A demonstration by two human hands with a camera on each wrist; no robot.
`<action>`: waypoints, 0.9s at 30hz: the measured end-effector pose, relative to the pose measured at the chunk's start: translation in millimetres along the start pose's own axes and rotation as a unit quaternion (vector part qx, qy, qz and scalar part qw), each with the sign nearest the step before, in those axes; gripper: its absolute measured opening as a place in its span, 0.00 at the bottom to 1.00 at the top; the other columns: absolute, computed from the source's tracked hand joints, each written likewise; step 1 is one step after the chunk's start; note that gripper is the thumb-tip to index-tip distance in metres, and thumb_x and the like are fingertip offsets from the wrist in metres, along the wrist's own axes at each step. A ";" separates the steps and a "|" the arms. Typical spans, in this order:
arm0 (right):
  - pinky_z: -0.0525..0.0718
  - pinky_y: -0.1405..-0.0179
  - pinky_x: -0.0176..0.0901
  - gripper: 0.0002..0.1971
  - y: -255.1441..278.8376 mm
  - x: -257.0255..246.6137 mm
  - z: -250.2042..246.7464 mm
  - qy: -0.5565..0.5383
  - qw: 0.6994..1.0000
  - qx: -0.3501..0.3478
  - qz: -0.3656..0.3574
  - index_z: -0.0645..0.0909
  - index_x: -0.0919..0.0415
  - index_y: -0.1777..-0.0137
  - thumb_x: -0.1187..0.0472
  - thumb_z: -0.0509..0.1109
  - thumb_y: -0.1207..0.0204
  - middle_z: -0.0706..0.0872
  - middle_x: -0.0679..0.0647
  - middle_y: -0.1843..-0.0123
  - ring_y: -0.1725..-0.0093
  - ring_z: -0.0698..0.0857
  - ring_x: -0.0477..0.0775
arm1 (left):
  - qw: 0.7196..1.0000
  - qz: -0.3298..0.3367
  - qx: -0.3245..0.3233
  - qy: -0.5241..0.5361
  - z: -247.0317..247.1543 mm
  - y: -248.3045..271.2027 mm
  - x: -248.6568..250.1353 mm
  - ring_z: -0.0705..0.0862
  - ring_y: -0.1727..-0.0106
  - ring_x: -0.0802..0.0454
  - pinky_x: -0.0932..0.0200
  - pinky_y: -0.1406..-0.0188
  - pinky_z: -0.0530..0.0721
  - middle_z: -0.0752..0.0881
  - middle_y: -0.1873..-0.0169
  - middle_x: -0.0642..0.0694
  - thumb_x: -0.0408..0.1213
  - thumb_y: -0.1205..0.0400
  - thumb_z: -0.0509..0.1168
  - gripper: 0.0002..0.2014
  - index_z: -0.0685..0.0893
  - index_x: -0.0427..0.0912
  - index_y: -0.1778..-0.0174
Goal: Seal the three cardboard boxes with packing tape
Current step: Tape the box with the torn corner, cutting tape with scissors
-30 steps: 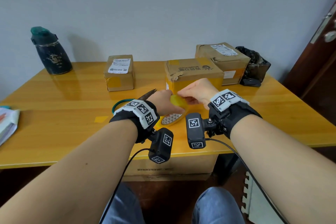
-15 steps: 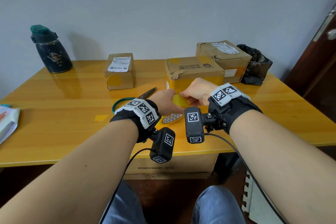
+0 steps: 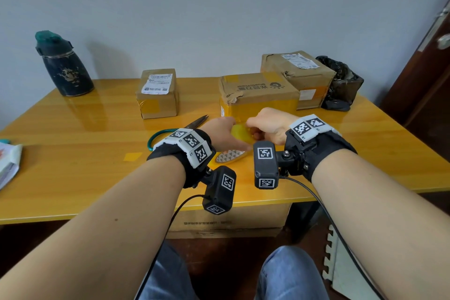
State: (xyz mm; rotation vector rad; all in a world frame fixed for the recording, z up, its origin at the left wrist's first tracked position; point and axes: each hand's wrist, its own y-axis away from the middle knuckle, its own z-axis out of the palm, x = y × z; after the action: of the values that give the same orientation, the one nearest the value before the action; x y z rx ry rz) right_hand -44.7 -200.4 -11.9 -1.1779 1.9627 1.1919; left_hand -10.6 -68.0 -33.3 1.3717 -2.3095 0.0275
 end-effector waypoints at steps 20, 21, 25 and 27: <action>0.84 0.62 0.49 0.09 -5.3 2.6 5.2 -0.038 0.999 0.017 -0.005 0.76 0.65 0.60 0.62 0.71 0.22 0.76 0.58 0.66 0.65 0.76 0.54 | 1.000 -0.008 -0.004 0.023 1.5 -7.2 -5.8 0.80 0.37 0.45 0.54 0.48 0.80 0.81 0.34 0.43 0.59 0.27 0.72 0.37 0.72 0.42 0.27; 0.84 0.62 0.50 0.10 -5.5 1.1 6.1 -0.025 1.000 0.015 -0.007 0.75 0.66 0.61 0.63 0.70 0.21 0.75 0.59 0.66 0.65 0.76 0.55 | 1.000 -0.008 -0.003 0.023 1.8 -7.6 -5.5 0.80 0.37 0.45 0.55 0.49 0.79 0.81 0.35 0.42 0.59 0.26 0.72 0.37 0.72 0.41 0.27; 0.83 0.67 0.48 0.11 -7.8 -1.1 6.9 -0.004 1.000 0.013 -0.007 0.73 0.65 0.63 0.66 0.67 0.20 0.75 0.61 0.65 0.65 0.76 0.57 | 0.999 -0.009 -0.003 0.032 1.9 -9.3 -6.8 0.80 0.36 0.44 0.55 0.48 0.79 0.80 0.34 0.42 0.58 0.27 0.73 0.38 0.72 0.40 0.26; 0.84 0.63 0.50 0.10 -8.2 -0.4 5.8 -0.023 1.000 0.007 -0.005 0.73 0.66 0.63 0.68 0.66 0.20 0.74 0.61 0.66 0.65 0.76 0.58 | 0.999 -0.012 -0.008 0.040 1.5 -10.1 -9.2 0.79 0.34 0.44 0.52 0.41 0.81 0.79 0.32 0.42 0.60 0.28 0.73 0.39 0.71 0.42 0.25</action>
State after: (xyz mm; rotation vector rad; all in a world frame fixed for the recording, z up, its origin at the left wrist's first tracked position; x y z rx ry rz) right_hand -37.2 -196.8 -17.6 -1.1414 1.9267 1.1880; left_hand 1.1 -65.8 -40.3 1.3644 -2.2236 0.0541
